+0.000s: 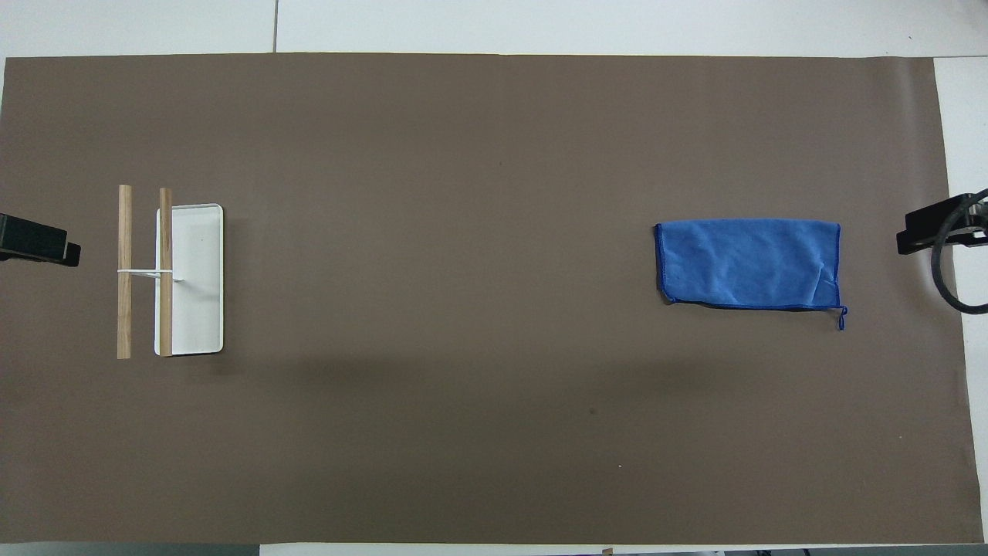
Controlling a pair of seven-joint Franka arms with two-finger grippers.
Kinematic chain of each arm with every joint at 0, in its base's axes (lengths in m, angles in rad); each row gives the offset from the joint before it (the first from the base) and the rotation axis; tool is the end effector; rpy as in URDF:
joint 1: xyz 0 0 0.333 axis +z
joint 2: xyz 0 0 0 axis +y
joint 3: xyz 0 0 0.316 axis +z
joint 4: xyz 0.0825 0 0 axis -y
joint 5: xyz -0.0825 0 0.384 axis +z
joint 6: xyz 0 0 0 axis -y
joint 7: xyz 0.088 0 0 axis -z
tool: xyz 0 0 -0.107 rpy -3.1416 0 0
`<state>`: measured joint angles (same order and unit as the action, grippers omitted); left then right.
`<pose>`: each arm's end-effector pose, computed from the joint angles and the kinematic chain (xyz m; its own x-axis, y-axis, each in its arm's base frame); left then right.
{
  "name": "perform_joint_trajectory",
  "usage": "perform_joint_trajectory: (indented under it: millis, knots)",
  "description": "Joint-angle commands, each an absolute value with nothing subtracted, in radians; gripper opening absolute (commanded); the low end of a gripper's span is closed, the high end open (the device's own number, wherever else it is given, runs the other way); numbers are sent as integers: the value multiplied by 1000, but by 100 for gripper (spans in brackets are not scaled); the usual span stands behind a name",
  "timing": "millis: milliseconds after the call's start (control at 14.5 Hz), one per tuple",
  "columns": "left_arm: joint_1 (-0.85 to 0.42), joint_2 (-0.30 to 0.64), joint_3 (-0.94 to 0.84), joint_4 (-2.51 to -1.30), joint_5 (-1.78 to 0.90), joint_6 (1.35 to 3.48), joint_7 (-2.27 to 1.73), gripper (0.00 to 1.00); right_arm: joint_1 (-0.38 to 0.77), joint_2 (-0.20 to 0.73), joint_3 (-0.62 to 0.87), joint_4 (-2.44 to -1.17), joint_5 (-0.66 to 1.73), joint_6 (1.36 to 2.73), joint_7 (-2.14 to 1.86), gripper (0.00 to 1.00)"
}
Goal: Right arm passes towel to left arm to hang
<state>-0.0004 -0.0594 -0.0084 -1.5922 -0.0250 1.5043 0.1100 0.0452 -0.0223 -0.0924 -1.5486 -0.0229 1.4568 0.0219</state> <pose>0.5291 -0.0076 0.6409 0.9924 -0.1201 -0.0256 -0.1194 -0.9925 0.0275 0.5350 -0.0286 0.6374 0.9951 -0.0714 -0.0690 -0.0700 -0.9973 0.0223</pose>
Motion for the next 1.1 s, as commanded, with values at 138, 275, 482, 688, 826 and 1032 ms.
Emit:
perform_joint_trajectory:
  millis: [138,275,482,688,826,1032]
  knots:
    - [9,-78,-15,-1609,-14,1497,110,100,41,-28,-84,-1559,-20,1470,23,100]
    - [9,-78,-15,-1609,-14,1497,110,100,41,-28,-84,-1557,-18,1470,25,100]
    - [9,-78,-15,-1609,-14,1497,110,100,41,-28,-84,-1557,-20,1471,25,100]
    - [9,-78,-15,-1609,-14,1497,110,100,41,-28,-83,-1559,-18,1474,25,100]
    - [9,-78,-15,-1609,-14,1497,110,100,41,-28,-83,-1560,-18,1474,25,100]
    - [9,-78,-15,-1609,-14,1497,110,100,41,-29,-84,-1562,-18,1474,26,100]
